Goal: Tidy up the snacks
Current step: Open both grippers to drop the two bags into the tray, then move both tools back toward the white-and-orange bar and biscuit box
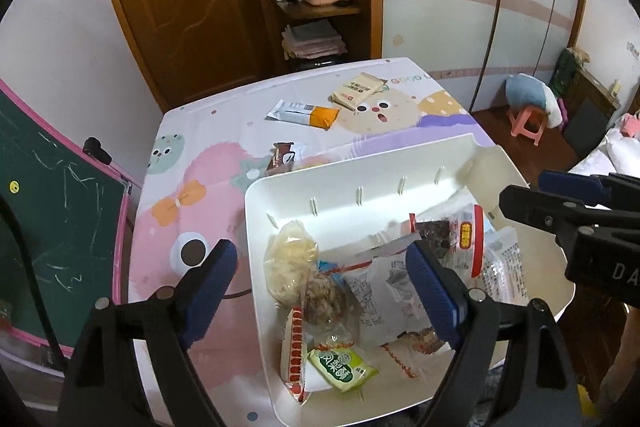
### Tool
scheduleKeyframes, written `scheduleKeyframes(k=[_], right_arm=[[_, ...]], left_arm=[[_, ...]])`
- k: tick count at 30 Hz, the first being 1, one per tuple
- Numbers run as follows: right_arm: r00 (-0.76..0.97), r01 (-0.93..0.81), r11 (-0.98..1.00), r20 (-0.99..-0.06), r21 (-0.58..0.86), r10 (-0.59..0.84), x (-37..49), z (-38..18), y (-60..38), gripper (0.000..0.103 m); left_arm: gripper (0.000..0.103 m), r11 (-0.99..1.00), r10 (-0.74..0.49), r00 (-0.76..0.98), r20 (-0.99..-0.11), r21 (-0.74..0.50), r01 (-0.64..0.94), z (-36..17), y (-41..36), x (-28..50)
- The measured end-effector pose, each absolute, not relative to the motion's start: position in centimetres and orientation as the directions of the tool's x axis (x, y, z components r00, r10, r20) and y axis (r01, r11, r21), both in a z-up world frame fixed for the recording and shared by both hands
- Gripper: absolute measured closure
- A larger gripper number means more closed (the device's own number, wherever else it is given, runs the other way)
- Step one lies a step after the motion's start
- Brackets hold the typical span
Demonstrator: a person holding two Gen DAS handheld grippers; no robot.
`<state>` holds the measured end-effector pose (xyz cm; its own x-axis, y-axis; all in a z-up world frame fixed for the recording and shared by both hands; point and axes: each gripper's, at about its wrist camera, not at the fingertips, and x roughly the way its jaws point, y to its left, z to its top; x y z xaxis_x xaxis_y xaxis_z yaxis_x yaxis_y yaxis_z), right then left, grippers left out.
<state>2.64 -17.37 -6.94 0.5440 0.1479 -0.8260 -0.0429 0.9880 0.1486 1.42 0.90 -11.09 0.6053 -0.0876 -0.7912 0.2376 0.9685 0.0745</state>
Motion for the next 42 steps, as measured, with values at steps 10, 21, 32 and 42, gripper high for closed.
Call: scheduleKeyframes(k=[10,21,32,42], right_arm=[[0.515,-0.063,0.986,-0.841,0.157,0.167,3.1,-7.7,-16.6,0.05],[0.465,-0.046,0.98,-0.864,0.192,0.191,4.4,-9.5,-17.1,0.05],[0.515,-0.013,0.985,-0.843,0.173,0.155,8.2,-5.6,-19.6,0.05],[0.628,-0.065,0.989,-0.765,0.13,0.142,14.2,4.2,-21.3,0.049]], left_arm=[[0.017,0.968,-0.054,0.618,-0.784,0.112,0.226,-11.1,0.9,1.1],[0.017,0.965,-0.033,0.599,-0.8,0.13,0.227,-12.2,0.5,2.3],[0.017,0.979,-0.055,0.642,-0.765,0.087,0.186,-6.7,1.6,7.3],[0.017,0.976,-0.123,0.714,-0.69,0.046,0.212,3.4,0.2,14.8]])
